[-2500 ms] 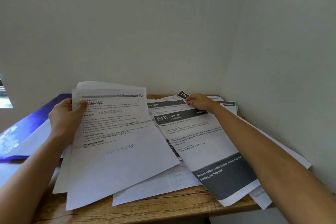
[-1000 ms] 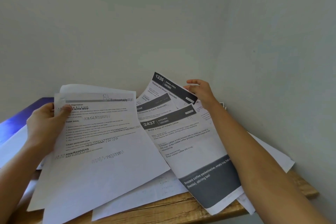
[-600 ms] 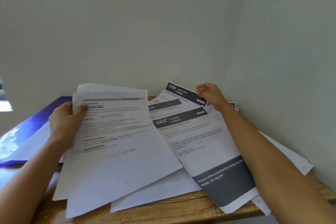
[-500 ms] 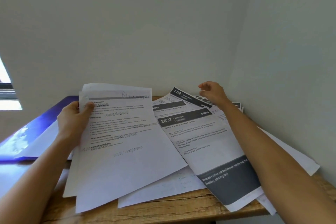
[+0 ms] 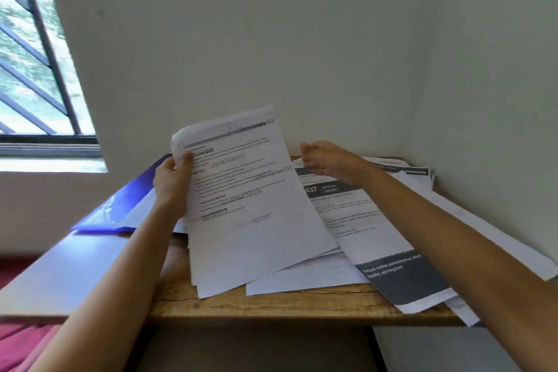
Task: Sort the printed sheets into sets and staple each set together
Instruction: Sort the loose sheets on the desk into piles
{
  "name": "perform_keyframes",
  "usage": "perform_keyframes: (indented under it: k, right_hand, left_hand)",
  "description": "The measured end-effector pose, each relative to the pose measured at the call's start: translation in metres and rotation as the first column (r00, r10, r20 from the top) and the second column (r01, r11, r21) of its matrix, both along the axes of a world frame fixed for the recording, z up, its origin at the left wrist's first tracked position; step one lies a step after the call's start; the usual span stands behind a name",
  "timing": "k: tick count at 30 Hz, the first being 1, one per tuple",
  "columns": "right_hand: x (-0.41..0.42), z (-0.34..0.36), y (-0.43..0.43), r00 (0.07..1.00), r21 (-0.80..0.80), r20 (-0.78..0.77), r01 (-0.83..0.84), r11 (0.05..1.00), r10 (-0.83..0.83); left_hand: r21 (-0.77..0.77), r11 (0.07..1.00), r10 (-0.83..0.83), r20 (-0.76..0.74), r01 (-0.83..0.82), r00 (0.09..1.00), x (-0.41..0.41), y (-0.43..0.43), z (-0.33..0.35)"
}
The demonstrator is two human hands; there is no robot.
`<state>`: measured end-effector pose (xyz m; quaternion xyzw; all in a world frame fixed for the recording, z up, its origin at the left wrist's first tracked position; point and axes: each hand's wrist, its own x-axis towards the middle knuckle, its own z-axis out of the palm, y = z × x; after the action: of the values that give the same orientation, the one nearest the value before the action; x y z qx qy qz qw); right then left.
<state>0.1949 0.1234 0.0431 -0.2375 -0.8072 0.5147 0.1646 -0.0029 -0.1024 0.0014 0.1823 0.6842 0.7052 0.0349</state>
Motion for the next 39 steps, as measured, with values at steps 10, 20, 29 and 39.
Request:
perform_keyframes:
  k: [10,20,29,39]
  right_hand:
    - [-0.017,-0.016,-0.111,0.994,-0.161,-0.086,-0.088,0.983,0.075]
    - [-0.039,-0.036,-0.162,0.991,0.499,0.101,-0.123,0.858,0.083]
    - [-0.048,-0.048,-0.122,0.866,0.597,0.492,-0.41,0.69,0.089]
    - [-0.044,-0.06,-0.114,0.897,0.645,0.428,-0.389,0.658,0.111]
  left_hand:
    - [0.219,0.952,-0.25,0.146,0.215,0.957,-0.008,-0.076,0.011]
    - [0.096,0.984,-0.155,0.079,0.148,0.985,-0.033,-0.156,-0.006]
    - [0.131,0.988,-0.097,0.099,0.084,0.99,-0.055,-0.16,-0.008]
    - [0.148,0.982,-0.13,0.096,0.115,0.987,-0.061,-0.157,-0.014]
